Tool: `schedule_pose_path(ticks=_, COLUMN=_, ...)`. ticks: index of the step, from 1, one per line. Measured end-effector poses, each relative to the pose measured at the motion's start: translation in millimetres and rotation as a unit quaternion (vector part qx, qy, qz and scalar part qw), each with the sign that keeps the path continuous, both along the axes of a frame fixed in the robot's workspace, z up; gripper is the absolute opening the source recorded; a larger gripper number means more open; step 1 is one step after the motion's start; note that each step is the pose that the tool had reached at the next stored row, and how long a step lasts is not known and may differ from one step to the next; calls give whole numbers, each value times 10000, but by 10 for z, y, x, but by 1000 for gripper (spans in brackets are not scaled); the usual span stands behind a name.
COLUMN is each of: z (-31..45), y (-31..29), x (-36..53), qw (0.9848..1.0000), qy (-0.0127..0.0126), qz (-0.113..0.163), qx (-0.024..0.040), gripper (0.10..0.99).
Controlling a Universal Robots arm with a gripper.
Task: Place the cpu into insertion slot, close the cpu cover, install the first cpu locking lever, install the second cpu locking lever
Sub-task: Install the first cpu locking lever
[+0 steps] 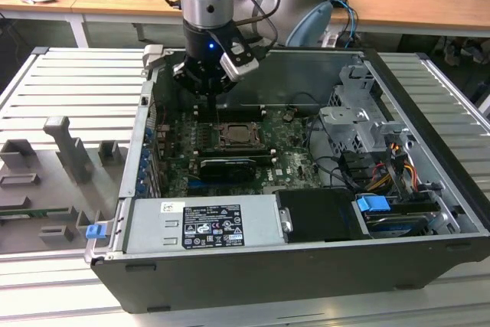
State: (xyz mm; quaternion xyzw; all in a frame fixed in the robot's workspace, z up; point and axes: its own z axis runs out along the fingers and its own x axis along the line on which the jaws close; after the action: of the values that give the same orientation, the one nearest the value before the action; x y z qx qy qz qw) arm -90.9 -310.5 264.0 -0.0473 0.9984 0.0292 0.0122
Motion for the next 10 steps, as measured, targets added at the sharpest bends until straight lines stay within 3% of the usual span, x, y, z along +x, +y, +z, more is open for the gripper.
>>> schedule_pose_path(ticks=4, z=-12, y=76, x=0, qw=10000, qy=-1, qz=-32, qx=1, gripper=106)
schedule_pose_path(ticks=10, z=-18, y=92, x=0, qw=10000, qy=-1, qz=-39, qx=6, gripper=106)
